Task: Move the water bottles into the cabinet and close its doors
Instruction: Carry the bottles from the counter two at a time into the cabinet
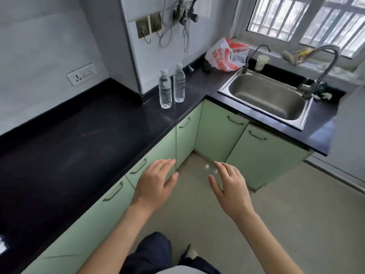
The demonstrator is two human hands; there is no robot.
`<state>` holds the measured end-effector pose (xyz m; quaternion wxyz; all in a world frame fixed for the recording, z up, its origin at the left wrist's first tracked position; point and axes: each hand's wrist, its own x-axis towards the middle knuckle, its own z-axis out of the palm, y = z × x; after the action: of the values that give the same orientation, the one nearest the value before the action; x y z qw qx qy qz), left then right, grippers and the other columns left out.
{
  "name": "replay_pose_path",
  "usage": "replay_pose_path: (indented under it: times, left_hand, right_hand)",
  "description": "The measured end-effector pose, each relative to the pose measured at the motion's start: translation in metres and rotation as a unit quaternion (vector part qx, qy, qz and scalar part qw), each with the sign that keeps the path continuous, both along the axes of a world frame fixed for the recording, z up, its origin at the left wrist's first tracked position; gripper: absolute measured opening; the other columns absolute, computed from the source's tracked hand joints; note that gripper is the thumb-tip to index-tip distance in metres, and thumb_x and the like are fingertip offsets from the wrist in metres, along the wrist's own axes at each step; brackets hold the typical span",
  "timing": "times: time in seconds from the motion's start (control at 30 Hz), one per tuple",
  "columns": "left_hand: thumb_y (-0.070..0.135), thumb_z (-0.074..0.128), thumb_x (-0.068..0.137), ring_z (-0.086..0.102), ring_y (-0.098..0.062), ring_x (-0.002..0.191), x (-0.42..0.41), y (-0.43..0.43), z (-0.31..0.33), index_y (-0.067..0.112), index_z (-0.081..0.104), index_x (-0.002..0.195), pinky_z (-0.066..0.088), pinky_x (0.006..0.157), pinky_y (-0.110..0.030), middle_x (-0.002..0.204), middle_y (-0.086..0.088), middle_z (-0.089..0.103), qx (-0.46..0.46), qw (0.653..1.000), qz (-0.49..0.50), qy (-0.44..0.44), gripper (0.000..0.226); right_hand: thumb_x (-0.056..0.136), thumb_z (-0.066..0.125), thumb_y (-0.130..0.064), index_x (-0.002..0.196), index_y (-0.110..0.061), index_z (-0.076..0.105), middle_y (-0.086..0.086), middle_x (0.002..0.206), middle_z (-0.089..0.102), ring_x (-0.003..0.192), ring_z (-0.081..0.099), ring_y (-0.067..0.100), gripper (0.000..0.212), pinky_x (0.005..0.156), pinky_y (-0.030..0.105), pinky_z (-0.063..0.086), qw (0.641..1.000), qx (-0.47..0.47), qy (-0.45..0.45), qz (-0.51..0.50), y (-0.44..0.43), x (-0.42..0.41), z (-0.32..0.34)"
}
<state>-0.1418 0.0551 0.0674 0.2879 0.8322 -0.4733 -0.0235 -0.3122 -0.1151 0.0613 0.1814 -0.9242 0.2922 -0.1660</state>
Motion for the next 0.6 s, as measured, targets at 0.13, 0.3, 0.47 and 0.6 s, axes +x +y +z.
replay_pose_path:
  times: [0.13, 0.3, 0.47, 0.6]
  left_hand:
    - [0.039, 0.039, 0.097, 0.060, -0.022, 0.115, 0.045, -0.036, -0.007, 0.006, 0.065, 0.125, 0.047, 0.100, -0.036, 0.122, -0.005, 0.068, -0.004, 0.999, 0.041, -0.008, 0.050]
    - [0.040, 0.039, 0.096, 0.061, -0.024, 0.115, 0.104, -0.072, -0.039, 0.005, 0.066, 0.124, 0.049, 0.099, -0.039, 0.122, -0.005, 0.069, 0.028, 0.998, 0.060, 0.010, 0.052]
    - [0.042, 0.040, 0.095, 0.063, -0.023, 0.112, 0.177, -0.110, -0.056, 0.007, 0.068, 0.121, 0.053, 0.095, -0.039, 0.118, -0.004, 0.070, 0.052, 0.997, 0.060, 0.014, 0.052]
    - [0.039, 0.042, 0.093, 0.065, -0.025, 0.109, 0.241, -0.148, -0.046, 0.006, 0.069, 0.120, 0.051, 0.095, -0.037, 0.116, -0.005, 0.071, 0.054, 0.997, 0.046, -0.004, 0.050]
  right_hand:
    - [0.098, 0.043, -0.043, 0.132, -0.008, 0.057, 0.005, 0.125, 0.062, 0.117, 0.053, 0.024, 0.051, 0.098, 0.037, 0.044, 1.000, -0.004, -0.021, 0.019, -0.049, 0.055, -0.001]
    - [0.097, 0.040, -0.046, 0.132, -0.009, 0.057, 0.005, 0.124, 0.063, 0.117, 0.054, 0.025, 0.053, 0.098, 0.040, 0.046, 0.999, 0.010, 0.007, 0.037, -0.087, 0.120, -0.032]
    - [0.096, 0.040, -0.046, 0.128, -0.009, 0.060, 0.004, 0.120, 0.065, 0.112, 0.059, 0.026, 0.052, 0.093, 0.040, 0.050, 0.998, 0.009, 0.045, 0.036, -0.131, 0.189, -0.048]
    - [0.096, 0.047, -0.041, 0.127, -0.008, 0.061, 0.004, 0.118, 0.066, 0.111, 0.059, 0.027, 0.047, 0.092, 0.039, 0.050, 0.998, 0.000, 0.049, 0.031, -0.170, 0.246, -0.047]
